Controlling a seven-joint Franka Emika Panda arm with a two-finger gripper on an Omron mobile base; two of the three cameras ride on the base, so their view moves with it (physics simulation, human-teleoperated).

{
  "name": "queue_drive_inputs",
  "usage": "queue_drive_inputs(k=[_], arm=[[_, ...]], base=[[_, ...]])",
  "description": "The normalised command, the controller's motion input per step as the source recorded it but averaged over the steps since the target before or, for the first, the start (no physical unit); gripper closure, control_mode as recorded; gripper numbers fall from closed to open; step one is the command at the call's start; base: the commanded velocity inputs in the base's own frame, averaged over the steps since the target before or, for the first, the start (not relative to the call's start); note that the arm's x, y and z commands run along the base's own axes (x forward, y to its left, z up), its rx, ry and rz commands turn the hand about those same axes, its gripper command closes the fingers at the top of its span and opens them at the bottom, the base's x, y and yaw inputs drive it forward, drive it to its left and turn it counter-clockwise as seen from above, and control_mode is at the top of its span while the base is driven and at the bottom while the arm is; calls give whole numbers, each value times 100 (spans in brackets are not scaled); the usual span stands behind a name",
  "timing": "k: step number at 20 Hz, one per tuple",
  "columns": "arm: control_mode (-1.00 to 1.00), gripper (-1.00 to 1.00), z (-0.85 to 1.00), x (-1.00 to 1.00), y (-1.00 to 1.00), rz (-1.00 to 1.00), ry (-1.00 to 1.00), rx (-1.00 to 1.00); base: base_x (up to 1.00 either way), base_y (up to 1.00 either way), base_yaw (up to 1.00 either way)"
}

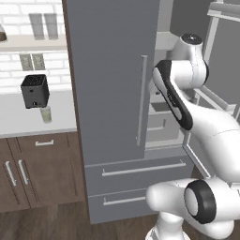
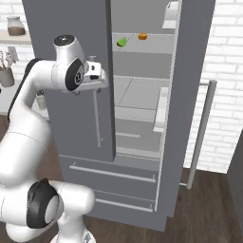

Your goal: Grab a lemon wedge from the fridge and one ice cube from the ice bowl, and put them in the glass of lemonade.

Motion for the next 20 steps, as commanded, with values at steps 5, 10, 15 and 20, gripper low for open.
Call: queue_drive_inputs(k=[5, 10, 15, 20], arm=[[-100, -100, -40, 33, 25, -18, 0, 6], [-100, -100, -29, 49, 27, -21, 0, 6], [-100, -100, -23, 42, 32, -13, 0, 5], [-100, -100, -27, 64, 1, -3, 0, 7]], base=[[0, 0, 0], [0, 0, 0], [0, 0, 0], [0, 0, 0]])
